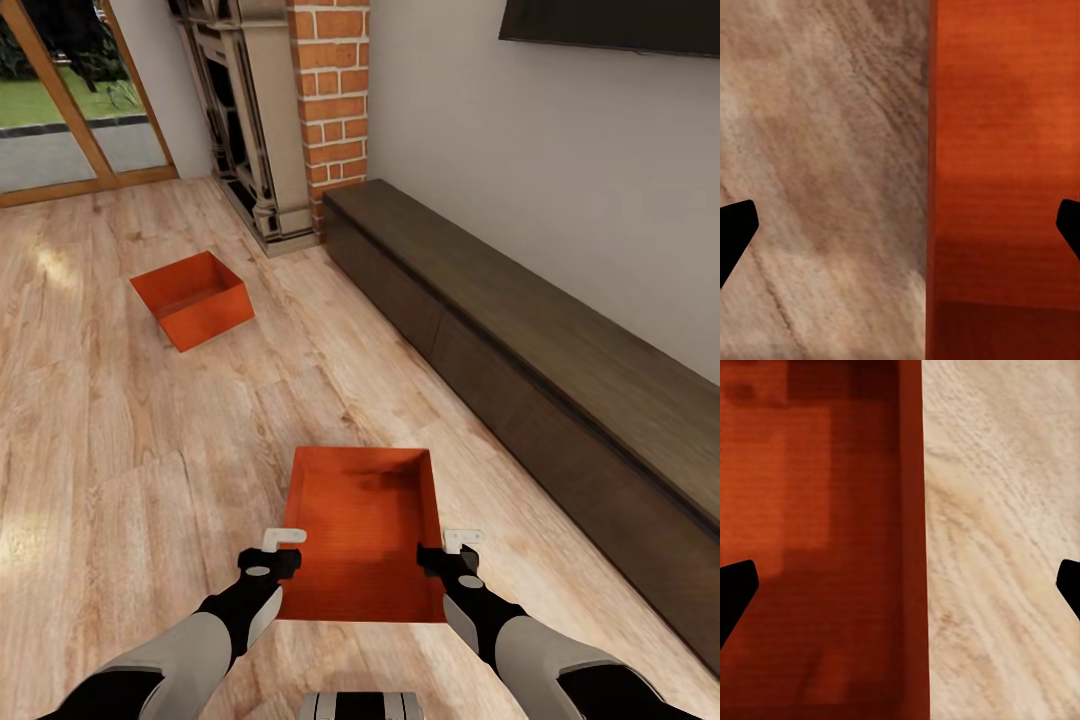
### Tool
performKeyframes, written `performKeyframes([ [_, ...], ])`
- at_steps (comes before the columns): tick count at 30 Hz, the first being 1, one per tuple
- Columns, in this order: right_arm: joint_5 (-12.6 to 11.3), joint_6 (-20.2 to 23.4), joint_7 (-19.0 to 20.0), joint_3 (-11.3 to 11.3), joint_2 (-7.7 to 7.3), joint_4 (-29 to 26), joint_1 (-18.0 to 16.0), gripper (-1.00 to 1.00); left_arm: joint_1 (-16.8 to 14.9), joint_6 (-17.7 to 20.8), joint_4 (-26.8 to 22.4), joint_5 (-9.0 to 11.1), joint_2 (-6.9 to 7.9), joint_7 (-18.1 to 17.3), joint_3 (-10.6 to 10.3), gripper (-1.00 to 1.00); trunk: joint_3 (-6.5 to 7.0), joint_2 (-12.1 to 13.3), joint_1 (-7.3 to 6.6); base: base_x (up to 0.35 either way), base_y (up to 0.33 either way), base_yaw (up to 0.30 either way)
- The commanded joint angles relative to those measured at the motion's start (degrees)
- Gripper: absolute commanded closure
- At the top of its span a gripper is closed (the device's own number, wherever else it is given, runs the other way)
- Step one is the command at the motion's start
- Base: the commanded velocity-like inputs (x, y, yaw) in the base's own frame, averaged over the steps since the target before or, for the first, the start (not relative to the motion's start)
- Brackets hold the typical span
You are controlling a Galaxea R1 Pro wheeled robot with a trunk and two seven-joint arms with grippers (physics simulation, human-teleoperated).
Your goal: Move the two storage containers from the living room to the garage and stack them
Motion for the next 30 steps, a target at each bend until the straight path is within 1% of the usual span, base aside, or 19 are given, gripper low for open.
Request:
performKeyframes([
  [1, -0.43, -0.18, -0.24, 0.5, 0.0, 0.06, -0.04, -1.0, -0.03, -0.06, 0.03, -0.56, -0.02, 0.24, 0.15, -1.0, -0.22, -0.43, 0.22, 0.0, 0.0, 0.0],
  [9, -0.43, -0.2, -0.24, 0.52, 0.0, 0.06, -0.04, -1.0, -0.03, -0.14, -0.06, -0.46, -0.02, 0.29, 0.26, -1.0, -1.65, -3.64, 1.97, 0.0, 0.0, 0.0],
  [20, -0.43, -0.2, -0.24, 0.52, 0.0, 0.06, -0.04, -1.0, -0.03, -0.15, -0.25, -0.41, -0.02, 0.29, 0.27, -1.0, -1.65, -3.64, 1.97, 0.0, 0.0, 0.0],
  [28, -0.43, -0.22, -0.24, 0.47, 0.0, 0.06, -0.04, -1.0, -0.03, -0.15, -0.23, -0.41, -0.02, 0.29, 0.27, -1.0, -3.09, -6.85, 3.73, 0.0, 0.0, 0.0],
  [30, -0.38, -0.21, -0.24, 0.47, 0.0, 0.04, -0.04, -1.0, -0.03, -0.15, -0.24, -0.41, -0.02, 0.29, 0.27, -1.0, -3.09, -6.85, 3.73, 0.0, 0.0, 0.0],
])
